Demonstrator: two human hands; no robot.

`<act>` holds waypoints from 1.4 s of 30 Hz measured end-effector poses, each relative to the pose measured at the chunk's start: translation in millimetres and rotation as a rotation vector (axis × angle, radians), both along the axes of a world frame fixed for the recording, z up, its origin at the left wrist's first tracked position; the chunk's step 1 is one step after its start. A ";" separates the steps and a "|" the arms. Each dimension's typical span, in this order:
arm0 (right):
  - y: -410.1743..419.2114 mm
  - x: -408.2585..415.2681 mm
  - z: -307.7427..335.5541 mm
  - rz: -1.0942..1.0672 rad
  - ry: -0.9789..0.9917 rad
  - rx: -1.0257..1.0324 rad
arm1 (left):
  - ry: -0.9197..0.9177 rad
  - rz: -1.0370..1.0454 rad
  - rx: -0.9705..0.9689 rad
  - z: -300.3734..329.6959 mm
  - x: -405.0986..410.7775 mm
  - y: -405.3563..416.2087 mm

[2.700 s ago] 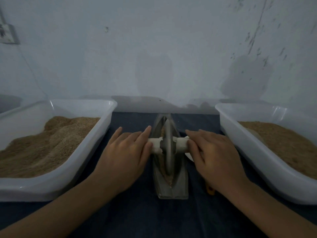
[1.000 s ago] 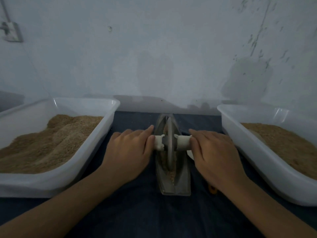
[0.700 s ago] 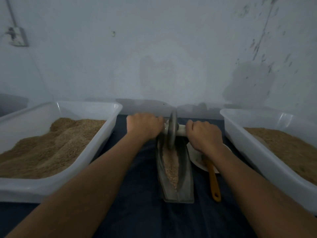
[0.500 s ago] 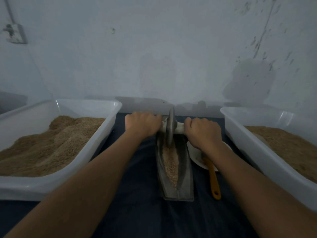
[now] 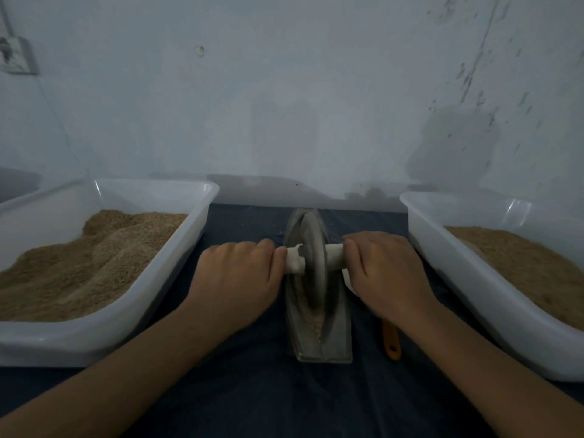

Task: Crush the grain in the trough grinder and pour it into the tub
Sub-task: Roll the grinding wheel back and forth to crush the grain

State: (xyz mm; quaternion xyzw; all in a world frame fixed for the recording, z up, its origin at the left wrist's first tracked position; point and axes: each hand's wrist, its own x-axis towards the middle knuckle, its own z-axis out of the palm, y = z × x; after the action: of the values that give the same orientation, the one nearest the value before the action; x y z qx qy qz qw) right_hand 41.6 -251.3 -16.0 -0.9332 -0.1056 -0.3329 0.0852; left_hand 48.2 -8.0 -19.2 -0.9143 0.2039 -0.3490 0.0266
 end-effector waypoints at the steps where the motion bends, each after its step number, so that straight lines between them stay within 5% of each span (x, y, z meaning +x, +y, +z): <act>1: 1.4 11.1 3.5 -0.035 0.035 -0.027 | 0.004 0.028 0.081 0.6 9.1 -3.4; 5: 7.2 52.3 15.1 -0.218 0.124 -0.325 | 0.098 0.125 0.204 12.4 58.0 -17.3; 10: 11.0 79.6 27.0 -0.280 0.216 -0.247 | 0.343 0.195 0.037 33.5 105.6 -27.4; 16: 14.4 31.8 13.1 -0.282 0.080 -0.232 | 0.134 0.044 0.100 10.4 53.7 -13.8; 21: 8.6 -32.3 -1.0 -0.076 -0.118 -0.097 | 0.079 -0.149 -0.202 -8.3 -3.0 9.7; 26: 6.5 -32.3 -1.3 -0.027 -0.158 -0.111 | 0.087 -0.162 -0.222 -9.8 -2.8 10.2; 31: 4.4 34.1 9.7 -0.245 0.088 -0.350 | 0.082 0.110 0.154 9.8 55.6 -17.3; 36: 5.2 82.3 18.6 -0.256 0.219 -0.289 | 0.284 0.211 0.040 34.3 106.8 -36.7; 42: 6.4 42.4 7.0 -0.238 0.041 -0.275 | 0.132 0.090 0.158 14.0 65.7 -19.3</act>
State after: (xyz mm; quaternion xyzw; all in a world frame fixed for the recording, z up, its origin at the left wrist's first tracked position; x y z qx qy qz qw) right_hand 83.9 -244.9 -9.0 -0.9485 -0.0373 -0.3039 -0.0811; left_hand 113.9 -27.3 -5.2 -0.9385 0.1911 -0.2695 0.1009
